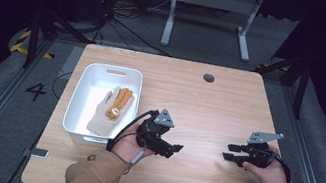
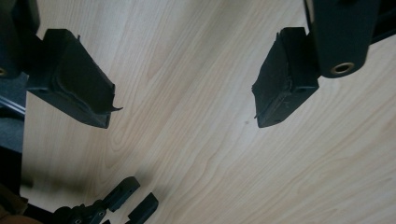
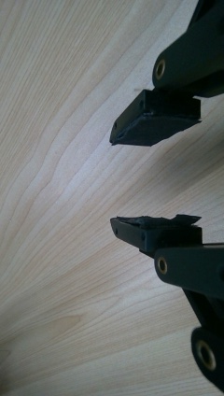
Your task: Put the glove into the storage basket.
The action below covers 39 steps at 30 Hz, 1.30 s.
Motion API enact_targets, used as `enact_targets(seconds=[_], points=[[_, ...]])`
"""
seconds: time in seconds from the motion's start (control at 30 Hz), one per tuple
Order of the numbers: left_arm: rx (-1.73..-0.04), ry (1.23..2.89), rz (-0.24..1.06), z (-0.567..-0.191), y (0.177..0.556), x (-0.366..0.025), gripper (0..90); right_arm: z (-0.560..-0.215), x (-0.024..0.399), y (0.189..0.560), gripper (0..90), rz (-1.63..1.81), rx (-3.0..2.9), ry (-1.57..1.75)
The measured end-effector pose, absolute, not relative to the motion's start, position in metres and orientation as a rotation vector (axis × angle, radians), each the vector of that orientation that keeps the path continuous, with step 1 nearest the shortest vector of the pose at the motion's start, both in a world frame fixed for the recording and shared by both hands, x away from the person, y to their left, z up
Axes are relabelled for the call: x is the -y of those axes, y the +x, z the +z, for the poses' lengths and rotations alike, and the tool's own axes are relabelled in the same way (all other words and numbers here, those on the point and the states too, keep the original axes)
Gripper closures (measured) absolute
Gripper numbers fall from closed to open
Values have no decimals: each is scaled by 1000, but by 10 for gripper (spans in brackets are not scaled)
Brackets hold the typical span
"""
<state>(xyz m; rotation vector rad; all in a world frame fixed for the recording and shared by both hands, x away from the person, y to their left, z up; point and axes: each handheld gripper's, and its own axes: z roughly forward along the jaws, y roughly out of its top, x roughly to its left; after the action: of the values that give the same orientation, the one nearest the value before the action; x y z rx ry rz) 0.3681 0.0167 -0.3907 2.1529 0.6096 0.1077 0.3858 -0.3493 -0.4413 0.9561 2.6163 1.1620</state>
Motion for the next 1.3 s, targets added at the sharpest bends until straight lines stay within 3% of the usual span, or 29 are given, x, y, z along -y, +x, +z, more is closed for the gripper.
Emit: enact_targets(seconds=[0.23, 0.63, 1.3], points=[[-541, 2107, 38, -412, 367, -9, 186, -443, 349, 386, 534, 1170, -2616, 952], [-520, 2218, 3, -454, 367, 5, 178, -447, 350, 388, 529, 1181, -2613, 950], [-531, 2291, 35, -465, 366, 3, 179, -453, 347, 389, 510, 1179, -2625, 940]])
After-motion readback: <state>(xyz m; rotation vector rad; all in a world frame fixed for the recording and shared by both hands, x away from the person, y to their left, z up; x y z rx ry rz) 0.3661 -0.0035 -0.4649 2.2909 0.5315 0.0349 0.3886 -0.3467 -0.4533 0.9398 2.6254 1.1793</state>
